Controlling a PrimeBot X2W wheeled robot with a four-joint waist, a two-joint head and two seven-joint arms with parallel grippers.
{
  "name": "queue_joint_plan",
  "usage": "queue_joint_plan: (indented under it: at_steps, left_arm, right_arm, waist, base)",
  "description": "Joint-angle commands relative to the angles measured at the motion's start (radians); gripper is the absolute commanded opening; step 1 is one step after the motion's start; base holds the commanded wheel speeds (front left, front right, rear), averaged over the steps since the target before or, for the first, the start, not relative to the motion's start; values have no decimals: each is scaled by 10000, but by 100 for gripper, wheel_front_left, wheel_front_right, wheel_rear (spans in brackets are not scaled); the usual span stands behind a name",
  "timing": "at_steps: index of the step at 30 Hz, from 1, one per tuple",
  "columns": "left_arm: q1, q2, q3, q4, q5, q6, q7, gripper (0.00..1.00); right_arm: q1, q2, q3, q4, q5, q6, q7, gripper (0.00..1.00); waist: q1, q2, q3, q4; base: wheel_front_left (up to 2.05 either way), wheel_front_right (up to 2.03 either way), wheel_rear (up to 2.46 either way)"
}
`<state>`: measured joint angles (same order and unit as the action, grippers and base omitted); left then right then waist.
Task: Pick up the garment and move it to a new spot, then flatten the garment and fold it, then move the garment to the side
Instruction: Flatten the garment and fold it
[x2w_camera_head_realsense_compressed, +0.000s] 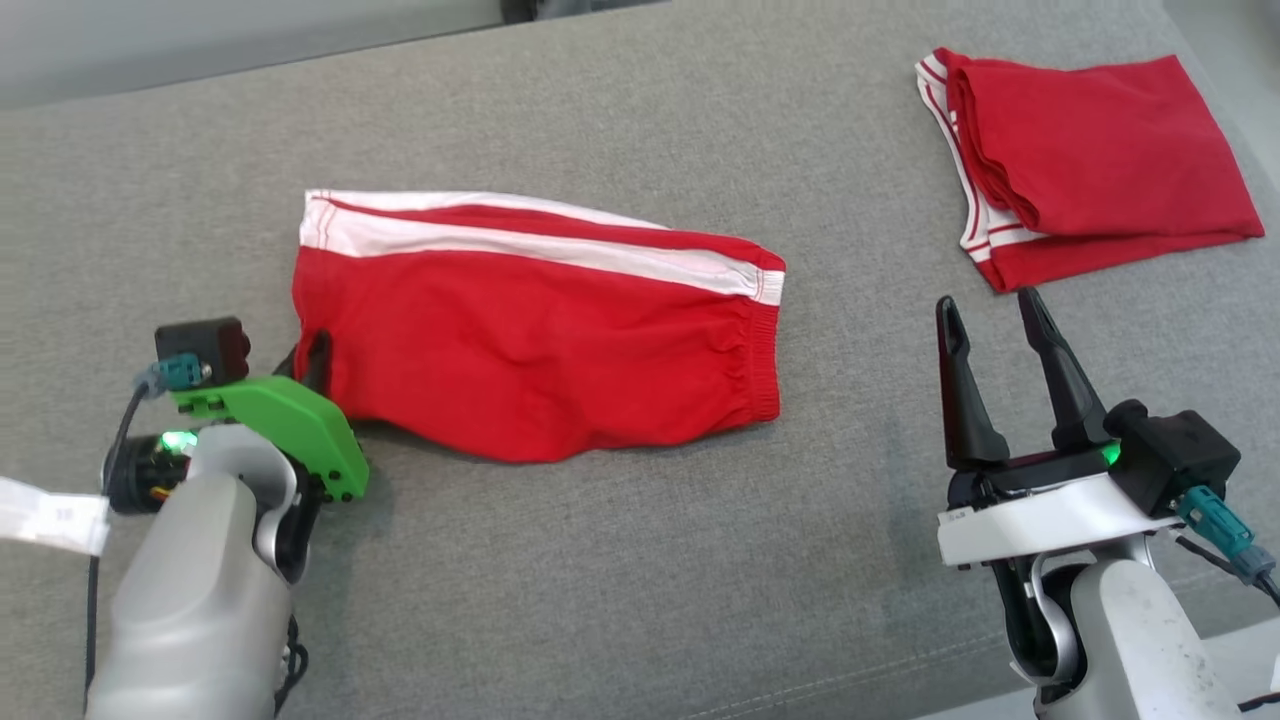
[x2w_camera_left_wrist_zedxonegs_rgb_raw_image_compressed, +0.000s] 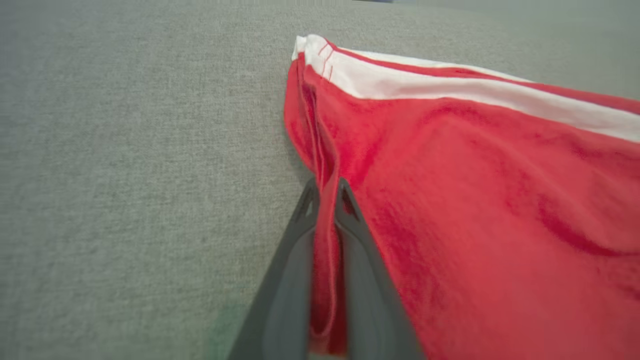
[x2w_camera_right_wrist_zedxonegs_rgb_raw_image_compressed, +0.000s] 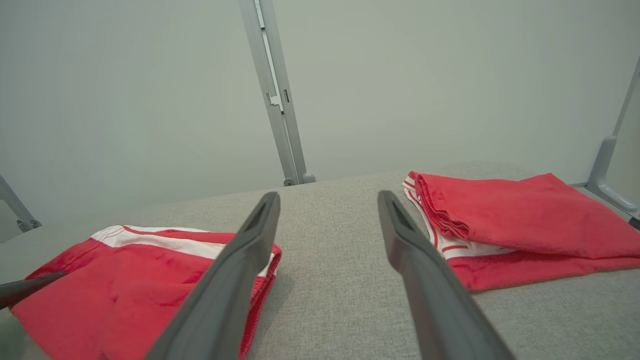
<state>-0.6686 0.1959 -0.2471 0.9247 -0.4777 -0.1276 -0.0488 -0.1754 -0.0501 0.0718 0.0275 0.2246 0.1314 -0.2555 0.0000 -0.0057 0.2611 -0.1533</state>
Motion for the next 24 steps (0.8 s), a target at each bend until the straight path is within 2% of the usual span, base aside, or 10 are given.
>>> queue_joint_plan:
  at_steps: [1, 5, 13, 24]
  left_arm:
    - [295, -12, 50, -87, -83, -29, -132, 0]
    - [1077, -192, 111, -497, -361, -13, -506, 0]
    - [2780, -576, 190, -1670, -641, 427, -785, 0]
    - [3217, -581, 252, -2618, -785, 1002, -579, 0]
  right_arm:
    - [153, -11, -20, 37, -97, -16, 8, 100]
    - [347, -13, -50, 108, -129, -16, 102, 100]
    - [691, -11, -123, 153, -244, -16, 444, 100]
    - [588, -13, -35, 89, -293, -16, 674, 100]
  waist:
    - [0, 57, -375, 328]
    - [0, 57, -809, 693]
    - [0, 57, -1363, 1277]
    - [0, 57, -1305, 1271]
  base:
    - [0, 0, 0]
    - [0, 0, 0]
    - [0, 0, 0]
    - [0, 0, 0]
